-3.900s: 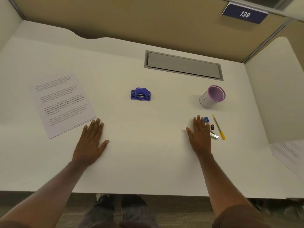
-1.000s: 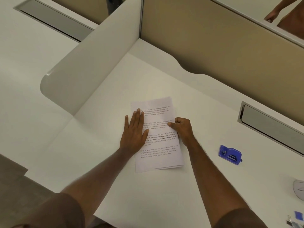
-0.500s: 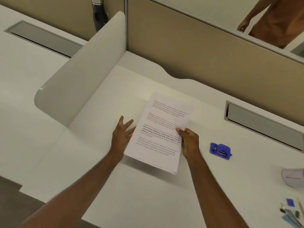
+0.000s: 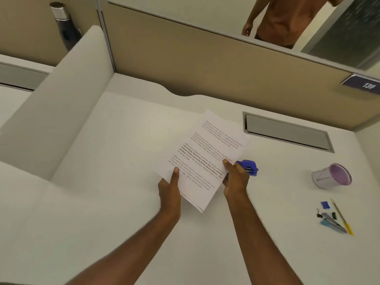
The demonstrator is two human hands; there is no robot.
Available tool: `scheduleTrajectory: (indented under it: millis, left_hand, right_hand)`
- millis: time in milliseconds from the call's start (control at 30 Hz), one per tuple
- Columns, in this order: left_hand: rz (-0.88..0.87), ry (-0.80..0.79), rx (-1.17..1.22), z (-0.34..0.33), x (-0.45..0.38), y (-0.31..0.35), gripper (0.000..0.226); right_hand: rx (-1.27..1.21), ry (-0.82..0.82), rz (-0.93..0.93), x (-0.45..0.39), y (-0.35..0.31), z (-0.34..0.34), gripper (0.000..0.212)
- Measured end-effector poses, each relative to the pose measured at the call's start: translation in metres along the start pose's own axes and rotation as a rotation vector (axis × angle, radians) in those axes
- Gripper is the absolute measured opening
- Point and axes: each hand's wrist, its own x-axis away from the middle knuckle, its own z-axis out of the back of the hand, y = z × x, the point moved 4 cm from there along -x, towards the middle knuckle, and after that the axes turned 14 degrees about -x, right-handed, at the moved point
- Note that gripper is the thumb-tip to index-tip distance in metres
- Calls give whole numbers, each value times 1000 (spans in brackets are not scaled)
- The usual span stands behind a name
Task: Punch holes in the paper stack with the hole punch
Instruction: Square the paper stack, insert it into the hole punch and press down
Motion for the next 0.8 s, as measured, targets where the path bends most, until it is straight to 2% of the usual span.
scheduleTrajectory:
  millis: [133,367,667,733,800]
  left_hand:
    - [-28,52,-96,-10,5,-10,11]
    - [-15,-97,-214,-27,15,-31,13]
    - [61,-387,-242,-39,10,-41,19]
    - [94,-448,-263,-42,6,-45,23]
    - [121,-493,-283,-35,2,-46,29]
  right_hand:
    - [5,35,29,10,-13,28,11]
    - [-12,0,2,21,-39,91,12]
    - [-133,-36,-151,-5,-91,163,40]
    - [-90,-29,-222,-18,-105,182,38]
    - [85,-52,-284,-24,-109,195,41]
